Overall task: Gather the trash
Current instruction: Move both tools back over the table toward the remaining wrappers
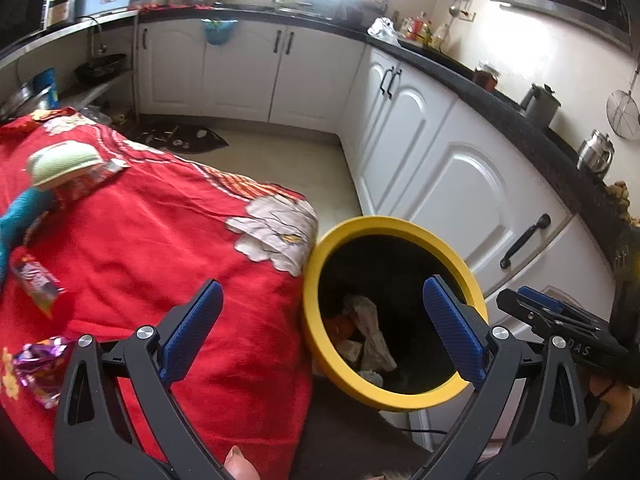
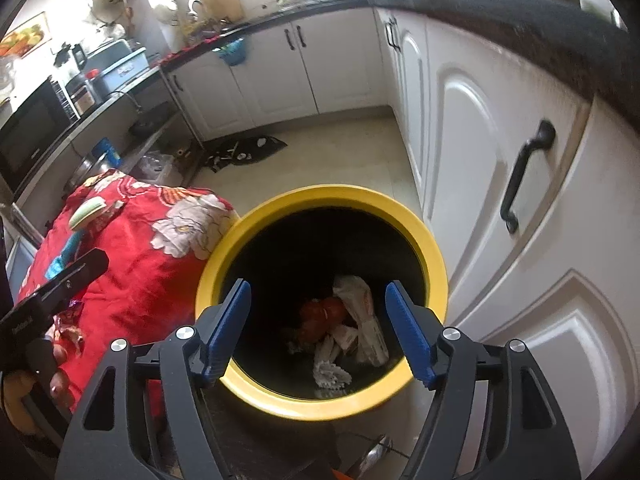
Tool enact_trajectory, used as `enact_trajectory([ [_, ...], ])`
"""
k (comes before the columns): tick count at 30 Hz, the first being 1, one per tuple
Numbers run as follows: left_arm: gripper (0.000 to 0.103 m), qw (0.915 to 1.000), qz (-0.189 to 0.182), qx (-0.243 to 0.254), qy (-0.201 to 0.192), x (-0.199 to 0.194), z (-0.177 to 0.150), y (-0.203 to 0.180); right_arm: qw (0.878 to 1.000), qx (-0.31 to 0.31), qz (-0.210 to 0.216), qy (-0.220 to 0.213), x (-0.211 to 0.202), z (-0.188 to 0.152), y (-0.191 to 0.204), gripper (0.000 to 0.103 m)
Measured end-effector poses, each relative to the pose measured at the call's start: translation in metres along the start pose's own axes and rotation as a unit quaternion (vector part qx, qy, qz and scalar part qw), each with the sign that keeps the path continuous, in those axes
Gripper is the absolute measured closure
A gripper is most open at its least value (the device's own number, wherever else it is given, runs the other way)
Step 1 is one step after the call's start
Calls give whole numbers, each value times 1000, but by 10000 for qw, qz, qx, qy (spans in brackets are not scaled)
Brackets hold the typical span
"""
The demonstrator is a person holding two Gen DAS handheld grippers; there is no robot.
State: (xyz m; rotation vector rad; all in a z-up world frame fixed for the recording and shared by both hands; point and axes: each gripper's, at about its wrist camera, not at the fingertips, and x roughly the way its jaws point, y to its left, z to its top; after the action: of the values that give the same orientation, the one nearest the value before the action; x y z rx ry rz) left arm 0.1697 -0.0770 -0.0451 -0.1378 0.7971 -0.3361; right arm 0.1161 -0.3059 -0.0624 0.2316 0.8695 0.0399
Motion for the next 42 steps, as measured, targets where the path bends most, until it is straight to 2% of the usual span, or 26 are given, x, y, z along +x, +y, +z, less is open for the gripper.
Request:
enact_trajectory([
  [16,11,9989,148,-206,-407,-43,3,24,9976,-493,287,-393,-24,3,41,29],
  [25,11,9964,376,-412,-639,-66,1,50,9946,-714,461,-587,-38,3,64,29],
  [42,11,9893,701,-768,-1021,-110,-3,95,9876,-1187,817,-619,-46,-3,117,27],
])
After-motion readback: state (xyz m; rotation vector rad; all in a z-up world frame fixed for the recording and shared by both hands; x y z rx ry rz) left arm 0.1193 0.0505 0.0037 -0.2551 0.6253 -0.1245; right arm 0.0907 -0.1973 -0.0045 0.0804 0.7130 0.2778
